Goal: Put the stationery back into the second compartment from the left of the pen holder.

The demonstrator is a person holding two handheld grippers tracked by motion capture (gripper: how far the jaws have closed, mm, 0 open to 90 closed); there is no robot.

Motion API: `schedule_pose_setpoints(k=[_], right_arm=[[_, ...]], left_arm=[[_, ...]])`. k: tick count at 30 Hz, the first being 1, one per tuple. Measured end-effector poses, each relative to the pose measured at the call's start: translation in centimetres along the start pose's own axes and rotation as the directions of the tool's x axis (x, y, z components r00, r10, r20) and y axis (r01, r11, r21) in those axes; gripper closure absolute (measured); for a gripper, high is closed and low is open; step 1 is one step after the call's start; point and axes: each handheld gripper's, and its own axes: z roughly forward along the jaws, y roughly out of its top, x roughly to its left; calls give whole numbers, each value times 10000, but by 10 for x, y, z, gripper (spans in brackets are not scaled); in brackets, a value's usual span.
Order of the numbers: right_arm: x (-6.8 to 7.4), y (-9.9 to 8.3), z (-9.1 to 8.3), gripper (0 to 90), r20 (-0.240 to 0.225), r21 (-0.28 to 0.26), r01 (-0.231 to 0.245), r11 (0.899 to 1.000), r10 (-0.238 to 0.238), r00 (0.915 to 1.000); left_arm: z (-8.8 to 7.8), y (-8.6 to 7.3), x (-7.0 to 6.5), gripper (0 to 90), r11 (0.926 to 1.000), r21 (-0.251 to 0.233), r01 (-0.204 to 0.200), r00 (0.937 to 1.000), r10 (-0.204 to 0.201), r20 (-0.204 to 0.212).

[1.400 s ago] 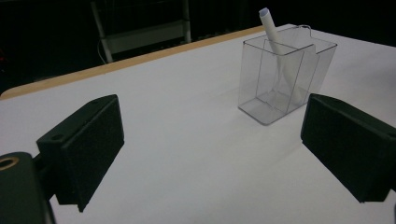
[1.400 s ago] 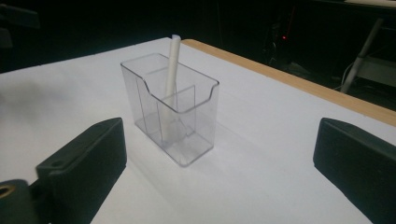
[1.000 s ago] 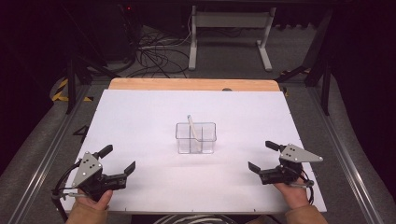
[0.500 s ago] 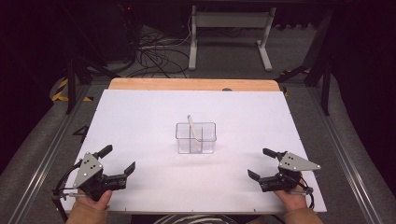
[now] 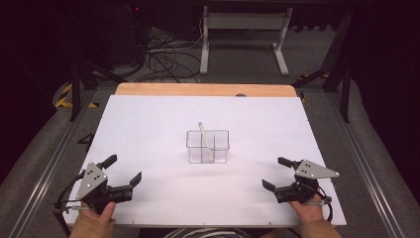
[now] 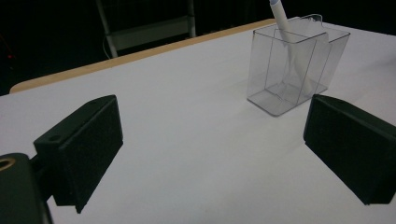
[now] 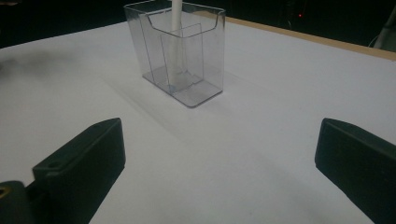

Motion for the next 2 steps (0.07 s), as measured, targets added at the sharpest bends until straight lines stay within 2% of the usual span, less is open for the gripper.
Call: schedule_pose_setpoints(k=[2], right_arm=[[0, 0, -1, 22, 86, -46, 13, 10000, -13, 10000]], left_arm=[[0, 0, 1, 52, 10000, 1, -1, 10000, 1, 90]])
